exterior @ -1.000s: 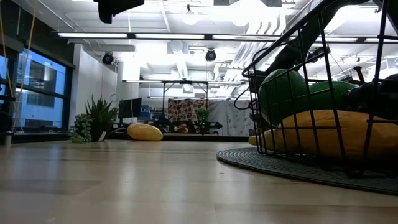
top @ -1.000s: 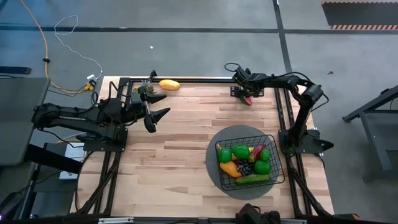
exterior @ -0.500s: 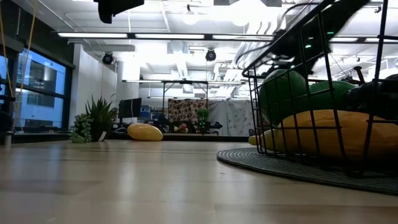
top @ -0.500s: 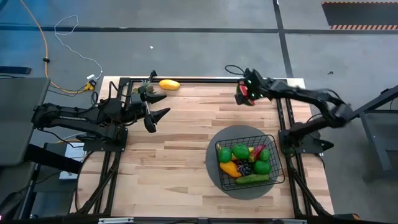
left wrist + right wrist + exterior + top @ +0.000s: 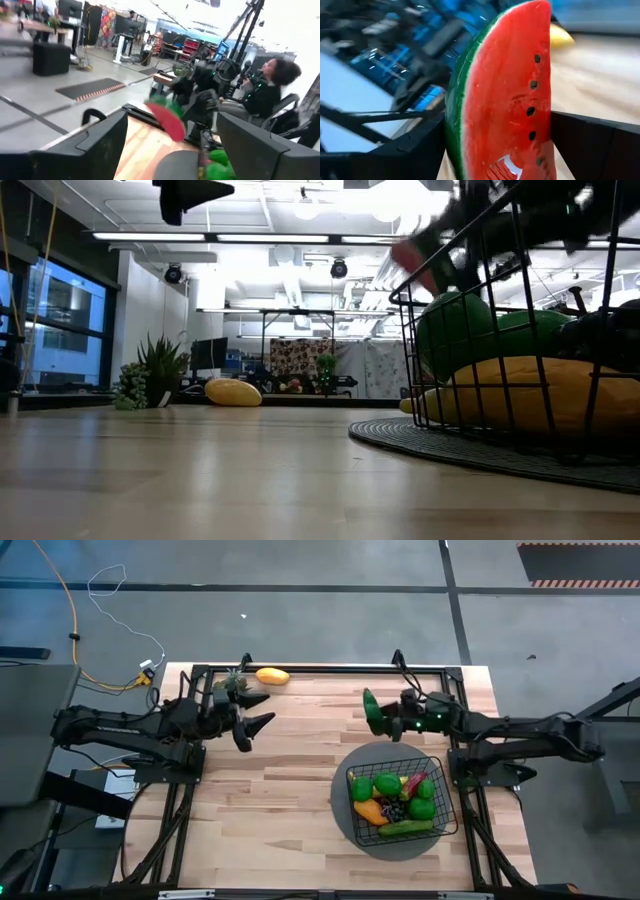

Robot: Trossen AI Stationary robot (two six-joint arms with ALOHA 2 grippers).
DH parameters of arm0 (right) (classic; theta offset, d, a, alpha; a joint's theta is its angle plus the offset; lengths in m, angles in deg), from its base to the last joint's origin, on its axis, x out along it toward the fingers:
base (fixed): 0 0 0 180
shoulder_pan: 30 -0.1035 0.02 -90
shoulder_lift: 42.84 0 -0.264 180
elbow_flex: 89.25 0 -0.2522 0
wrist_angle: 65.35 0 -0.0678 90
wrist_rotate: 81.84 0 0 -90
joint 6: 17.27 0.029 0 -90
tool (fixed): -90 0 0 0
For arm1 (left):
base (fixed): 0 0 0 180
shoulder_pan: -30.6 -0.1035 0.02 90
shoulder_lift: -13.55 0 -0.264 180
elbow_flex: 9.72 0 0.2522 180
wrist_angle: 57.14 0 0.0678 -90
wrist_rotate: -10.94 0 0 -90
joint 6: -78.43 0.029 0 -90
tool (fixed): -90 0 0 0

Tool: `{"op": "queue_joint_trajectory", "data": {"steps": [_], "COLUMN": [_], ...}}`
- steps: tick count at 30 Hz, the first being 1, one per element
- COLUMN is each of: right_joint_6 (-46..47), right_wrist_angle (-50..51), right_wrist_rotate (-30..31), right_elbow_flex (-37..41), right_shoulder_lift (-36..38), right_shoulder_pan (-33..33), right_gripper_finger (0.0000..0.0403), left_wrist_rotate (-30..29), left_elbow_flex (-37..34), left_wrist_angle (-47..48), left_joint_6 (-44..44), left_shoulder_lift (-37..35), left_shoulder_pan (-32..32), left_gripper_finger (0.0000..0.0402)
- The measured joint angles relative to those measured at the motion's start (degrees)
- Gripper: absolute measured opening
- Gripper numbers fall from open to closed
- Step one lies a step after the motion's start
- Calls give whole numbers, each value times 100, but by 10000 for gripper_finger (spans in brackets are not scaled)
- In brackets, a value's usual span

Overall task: Build produce basket
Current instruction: Put the red watermelon into the black basket

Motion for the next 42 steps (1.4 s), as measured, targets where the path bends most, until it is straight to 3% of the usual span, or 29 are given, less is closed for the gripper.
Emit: {"op": "queue_joint_trajectory", "data": {"steps": [6, 14, 42], "right_joint_6": [-1331, -2033, -2210], "right_wrist_angle": [26, 402, 553], "right_wrist_rotate": [150, 169, 171], "right_elbow_flex": [-964, -1844, -1921], "right_shoulder_lift": [-44, -36, -35], "right_shoulder_pan": [-544, -847, -953], "right_gripper_finger": [306, 307, 307], "left_wrist_rotate": [677, 962, 791], "left_elbow_flex": [0, 0, 0], "left_wrist_angle": [-421, -1110, -1250], "left_joint_6": [-972, -1029, -450], "left_shoulder_lift": [323, 791, 885], "left_shoulder_pan": [-1, 86, 79], "left_gripper_finger": [296, 296, 296]}}
